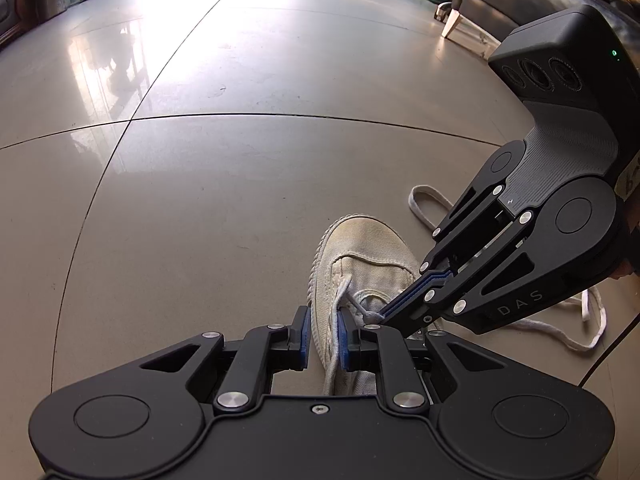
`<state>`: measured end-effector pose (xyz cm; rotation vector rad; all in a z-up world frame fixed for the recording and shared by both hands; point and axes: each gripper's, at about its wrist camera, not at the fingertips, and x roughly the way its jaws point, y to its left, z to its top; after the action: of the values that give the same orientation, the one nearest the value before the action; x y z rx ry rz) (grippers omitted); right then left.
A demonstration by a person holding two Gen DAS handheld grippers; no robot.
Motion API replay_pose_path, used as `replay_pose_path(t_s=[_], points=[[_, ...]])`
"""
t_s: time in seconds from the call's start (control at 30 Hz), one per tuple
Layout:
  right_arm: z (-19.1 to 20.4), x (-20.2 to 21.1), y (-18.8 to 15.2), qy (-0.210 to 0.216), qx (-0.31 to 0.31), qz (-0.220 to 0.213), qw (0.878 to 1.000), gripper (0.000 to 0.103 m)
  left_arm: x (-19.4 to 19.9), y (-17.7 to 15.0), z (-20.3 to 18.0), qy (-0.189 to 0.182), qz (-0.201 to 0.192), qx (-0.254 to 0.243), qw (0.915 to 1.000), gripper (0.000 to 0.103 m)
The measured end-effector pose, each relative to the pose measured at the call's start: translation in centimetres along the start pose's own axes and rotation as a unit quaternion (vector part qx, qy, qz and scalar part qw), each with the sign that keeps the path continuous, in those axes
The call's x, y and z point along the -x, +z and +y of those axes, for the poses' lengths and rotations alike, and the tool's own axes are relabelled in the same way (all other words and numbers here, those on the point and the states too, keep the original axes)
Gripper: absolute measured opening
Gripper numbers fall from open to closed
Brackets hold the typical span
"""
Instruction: Lace up shoes with both hands
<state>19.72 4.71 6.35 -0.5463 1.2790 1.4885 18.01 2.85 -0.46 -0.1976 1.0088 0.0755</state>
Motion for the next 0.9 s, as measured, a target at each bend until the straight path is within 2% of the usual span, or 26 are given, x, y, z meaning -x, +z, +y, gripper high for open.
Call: replay_pose_path(t_s=[0.63, 0.9], points=[[-0.12, -0.63, 0.45, 0.006, -0.009, 0.005, 1.0, 0.003, 0.15, 0.02, -0.2, 0.0, 0.002, -0.007, 1.0, 0.014], [-0.58, -0.37, 0.46, 0.002, -0.034, -0.021, 0.999, 0.003, 0.13, -0.16, -0.22, 0.0, 0.002, -0.01, 1.0, 0.014]])
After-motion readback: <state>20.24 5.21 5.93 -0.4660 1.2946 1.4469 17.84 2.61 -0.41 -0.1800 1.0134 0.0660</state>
